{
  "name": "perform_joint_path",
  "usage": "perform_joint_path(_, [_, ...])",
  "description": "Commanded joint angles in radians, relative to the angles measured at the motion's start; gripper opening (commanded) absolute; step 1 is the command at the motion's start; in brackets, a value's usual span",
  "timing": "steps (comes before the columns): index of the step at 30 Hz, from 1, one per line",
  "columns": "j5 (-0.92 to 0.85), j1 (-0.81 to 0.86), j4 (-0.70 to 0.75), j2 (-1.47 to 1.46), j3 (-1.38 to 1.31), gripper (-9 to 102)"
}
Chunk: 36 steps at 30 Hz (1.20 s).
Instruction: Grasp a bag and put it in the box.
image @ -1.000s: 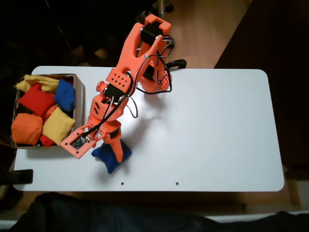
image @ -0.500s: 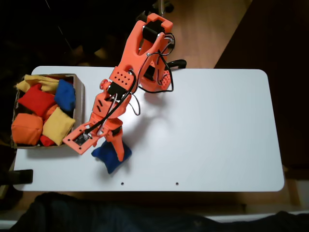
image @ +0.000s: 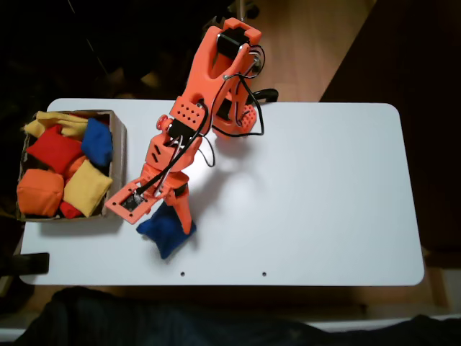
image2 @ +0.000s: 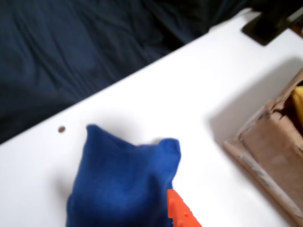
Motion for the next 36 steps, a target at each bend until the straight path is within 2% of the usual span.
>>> perform_joint_path(1, [-0.020, -0.006, -0.038, 0.034, 0.015, 71])
perform_joint_path(10, [-0.040, 0.009, -0.124, -0.020, 0.058, 71])
perform_joint_path(36, [-0.104, 0.078, -0.173, -0.195, 0.075, 71])
